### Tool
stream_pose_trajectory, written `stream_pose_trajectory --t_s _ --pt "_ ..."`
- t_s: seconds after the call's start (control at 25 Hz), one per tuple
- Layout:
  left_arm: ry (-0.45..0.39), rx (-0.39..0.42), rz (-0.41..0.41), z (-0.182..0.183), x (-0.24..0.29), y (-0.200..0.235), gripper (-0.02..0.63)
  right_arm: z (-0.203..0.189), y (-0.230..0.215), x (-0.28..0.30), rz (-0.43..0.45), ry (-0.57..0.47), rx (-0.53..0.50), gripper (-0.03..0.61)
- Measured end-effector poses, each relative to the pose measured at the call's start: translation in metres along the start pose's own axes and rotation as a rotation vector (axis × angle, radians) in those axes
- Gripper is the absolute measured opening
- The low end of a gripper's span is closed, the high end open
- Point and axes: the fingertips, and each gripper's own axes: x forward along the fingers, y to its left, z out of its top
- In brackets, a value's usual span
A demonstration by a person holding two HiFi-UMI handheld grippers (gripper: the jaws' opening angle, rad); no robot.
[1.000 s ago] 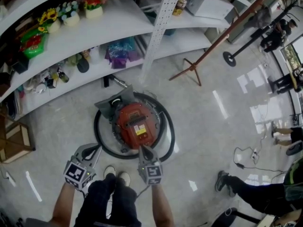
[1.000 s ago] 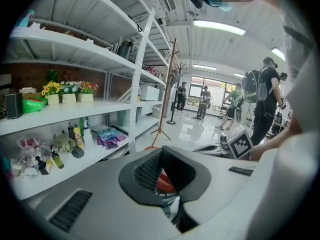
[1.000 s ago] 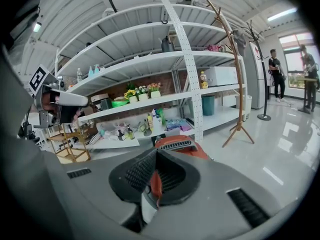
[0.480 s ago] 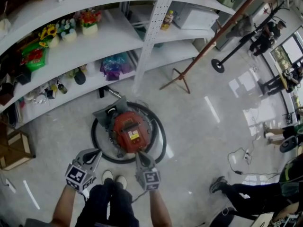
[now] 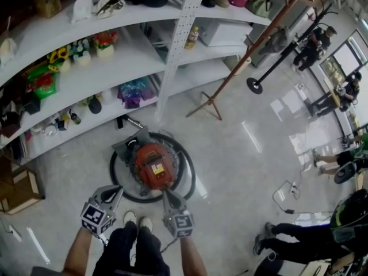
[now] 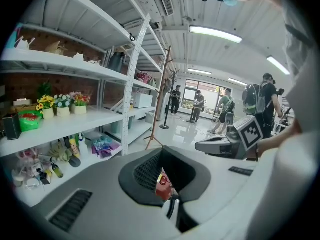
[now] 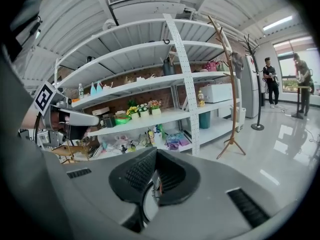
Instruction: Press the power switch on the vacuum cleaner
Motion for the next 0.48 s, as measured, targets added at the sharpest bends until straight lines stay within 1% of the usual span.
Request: stream_pose_trajectory --t_s 0.24,0.32,0.48 --pt "0.011 0.028 -0.029 0.023 -0.016 -0.014 0.008 0.036 0.014 -0.026 0.004 -0.02 -0.009 0.003" --pt "0.015 0.024 -0.034 0.031 -0.022 -0.019 0.008 0.047 0.018 -0.034 0.004 -0.022 -0.009 0.003" --pt "-0.004 0.01 -0.04 0.054 -0.03 -0.025 0.008 0.068 0.027 -0.046 0.008 -0.026 -0.003 0.003"
